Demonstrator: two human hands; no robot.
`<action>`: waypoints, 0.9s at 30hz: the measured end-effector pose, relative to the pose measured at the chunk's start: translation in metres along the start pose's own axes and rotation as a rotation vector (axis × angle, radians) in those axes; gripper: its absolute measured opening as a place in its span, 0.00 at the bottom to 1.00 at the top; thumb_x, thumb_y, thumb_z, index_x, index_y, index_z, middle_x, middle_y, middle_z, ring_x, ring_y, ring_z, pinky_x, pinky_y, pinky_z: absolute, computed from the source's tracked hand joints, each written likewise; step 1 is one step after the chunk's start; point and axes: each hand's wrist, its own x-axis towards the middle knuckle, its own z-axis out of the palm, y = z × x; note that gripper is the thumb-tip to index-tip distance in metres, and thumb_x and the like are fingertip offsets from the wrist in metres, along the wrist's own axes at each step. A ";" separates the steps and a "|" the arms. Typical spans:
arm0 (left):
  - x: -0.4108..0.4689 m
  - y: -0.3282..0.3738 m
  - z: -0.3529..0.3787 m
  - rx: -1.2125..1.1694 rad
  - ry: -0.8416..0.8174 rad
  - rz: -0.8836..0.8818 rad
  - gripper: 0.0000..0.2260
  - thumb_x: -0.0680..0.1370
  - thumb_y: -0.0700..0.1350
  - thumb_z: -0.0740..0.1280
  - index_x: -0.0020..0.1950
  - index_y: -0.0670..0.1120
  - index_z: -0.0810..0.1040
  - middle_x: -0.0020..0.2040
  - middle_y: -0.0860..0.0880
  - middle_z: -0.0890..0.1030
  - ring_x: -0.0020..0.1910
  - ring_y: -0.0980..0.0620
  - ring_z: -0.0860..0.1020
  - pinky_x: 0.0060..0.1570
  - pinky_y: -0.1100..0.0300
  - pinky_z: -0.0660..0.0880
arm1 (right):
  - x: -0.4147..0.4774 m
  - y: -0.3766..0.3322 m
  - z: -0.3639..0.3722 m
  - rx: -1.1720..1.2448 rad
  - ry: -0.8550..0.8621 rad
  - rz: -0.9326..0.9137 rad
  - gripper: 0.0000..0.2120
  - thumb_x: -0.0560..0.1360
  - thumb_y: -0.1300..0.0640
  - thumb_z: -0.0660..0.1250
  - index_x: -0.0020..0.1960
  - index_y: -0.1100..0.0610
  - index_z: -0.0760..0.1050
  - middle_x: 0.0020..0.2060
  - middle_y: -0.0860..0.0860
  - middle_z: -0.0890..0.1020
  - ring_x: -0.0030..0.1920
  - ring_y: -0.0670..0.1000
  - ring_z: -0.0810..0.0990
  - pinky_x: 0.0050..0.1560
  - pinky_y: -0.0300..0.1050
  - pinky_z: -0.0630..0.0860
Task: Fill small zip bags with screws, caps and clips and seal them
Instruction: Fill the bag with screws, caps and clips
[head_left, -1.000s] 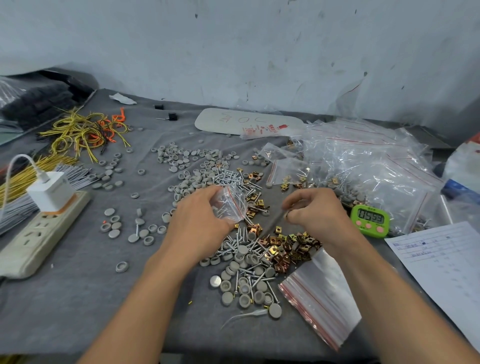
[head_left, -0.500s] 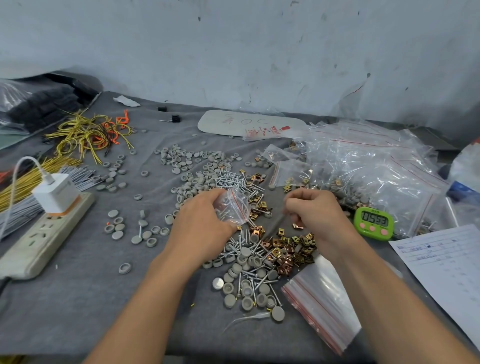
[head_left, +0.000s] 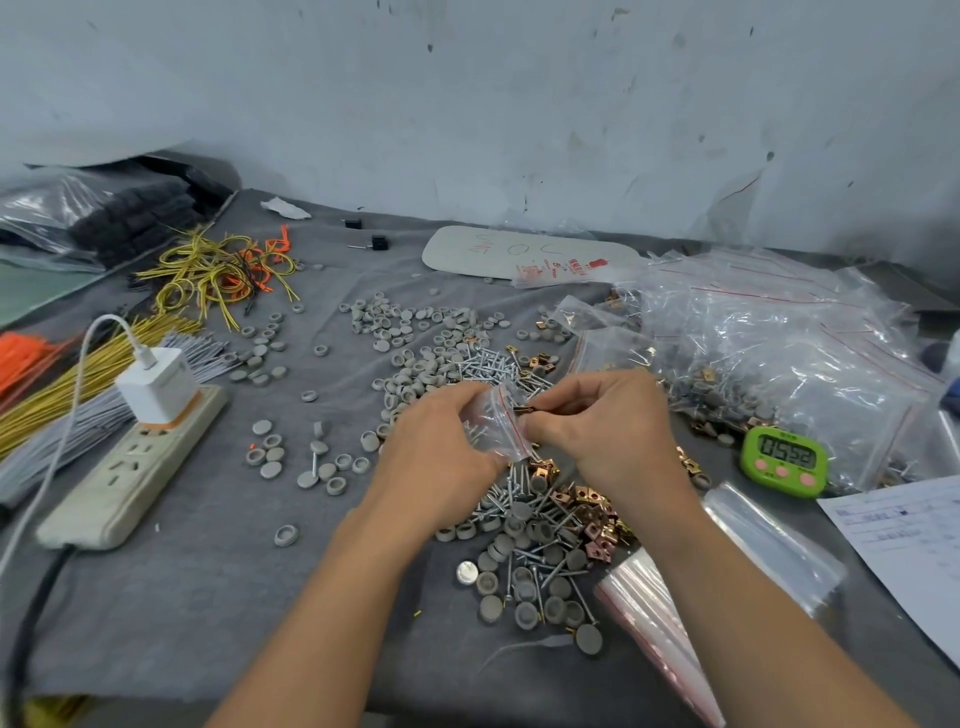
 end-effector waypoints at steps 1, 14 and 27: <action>0.000 0.000 0.000 -0.006 -0.007 0.013 0.23 0.68 0.54 0.80 0.61 0.63 0.78 0.52 0.63 0.80 0.52 0.59 0.76 0.51 0.58 0.73 | 0.000 -0.001 0.004 0.009 -0.002 -0.013 0.10 0.64 0.63 0.84 0.34 0.52 0.85 0.28 0.47 0.84 0.26 0.44 0.81 0.26 0.37 0.76; 0.000 0.002 -0.026 -0.618 0.234 -0.221 0.12 0.71 0.42 0.78 0.49 0.57 0.84 0.43 0.62 0.86 0.39 0.64 0.83 0.39 0.64 0.76 | 0.006 0.005 0.002 -0.254 0.064 -0.049 0.10 0.77 0.58 0.73 0.47 0.42 0.87 0.42 0.37 0.86 0.37 0.37 0.83 0.41 0.36 0.82; -0.016 -0.012 -0.047 -0.174 0.417 -0.107 0.19 0.69 0.39 0.75 0.51 0.60 0.75 0.42 0.64 0.79 0.43 0.65 0.79 0.38 0.70 0.70 | -0.006 -0.003 0.040 -0.918 -0.355 0.103 0.07 0.76 0.57 0.67 0.52 0.53 0.82 0.48 0.54 0.83 0.49 0.59 0.82 0.53 0.52 0.82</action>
